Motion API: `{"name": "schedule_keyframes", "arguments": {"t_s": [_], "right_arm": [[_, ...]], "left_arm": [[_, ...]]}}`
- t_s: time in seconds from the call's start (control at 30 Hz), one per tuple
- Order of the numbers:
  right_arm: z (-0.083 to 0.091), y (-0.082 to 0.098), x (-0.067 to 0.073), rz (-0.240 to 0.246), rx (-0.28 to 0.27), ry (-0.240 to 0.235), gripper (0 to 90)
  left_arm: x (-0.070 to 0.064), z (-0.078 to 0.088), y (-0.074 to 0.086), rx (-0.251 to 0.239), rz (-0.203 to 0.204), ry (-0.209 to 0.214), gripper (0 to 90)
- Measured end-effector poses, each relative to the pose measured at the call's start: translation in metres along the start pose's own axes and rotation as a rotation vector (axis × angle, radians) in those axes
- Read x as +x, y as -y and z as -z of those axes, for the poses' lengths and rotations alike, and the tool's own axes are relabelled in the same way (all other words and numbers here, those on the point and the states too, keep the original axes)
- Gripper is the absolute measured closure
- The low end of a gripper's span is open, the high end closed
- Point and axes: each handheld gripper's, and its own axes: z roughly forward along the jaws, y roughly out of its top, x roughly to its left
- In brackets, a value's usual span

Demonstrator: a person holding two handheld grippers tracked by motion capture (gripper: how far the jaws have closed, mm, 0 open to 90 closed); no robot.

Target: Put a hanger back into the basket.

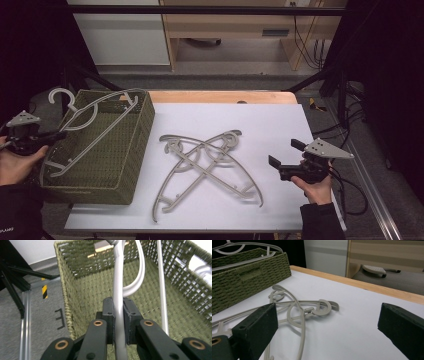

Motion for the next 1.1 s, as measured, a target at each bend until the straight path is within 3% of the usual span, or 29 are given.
{"name": "schedule_keyframes", "arguments": {"t_s": [0.37, 0.57, 0.7, 0.97, 1.1], "right_arm": [[-0.001, 0.0, 0.001, 0.0, 0.004, 0.003, 3.1], [-0.001, 0.0, 0.001, 0.001, 0.005, 0.002, 3.2], [-0.002, 0.001, 0.002, -0.001, 0.004, -0.002, 3.2], [-0.003, 0.001, 0.002, 0.006, 0.009, -0.004, 3.2], [-0.002, 0.0, 0.002, 0.002, 0.005, -0.001, 3.2]], "left_arm": [[-0.018, -0.027, 0.006, 0.129, -0.079, -0.039, 81.5], [-0.021, -0.04, 0.011, 0.194, -0.068, -0.034, 81.2], [-0.022, -0.048, 0.013, 0.285, -0.062, -0.048, 80.0], [-0.018, -0.046, 0.014, 0.317, -0.02, -0.052, 75.2], [-0.017, -0.037, 0.013, 0.269, 0.004, -0.029, 73.7]]}}
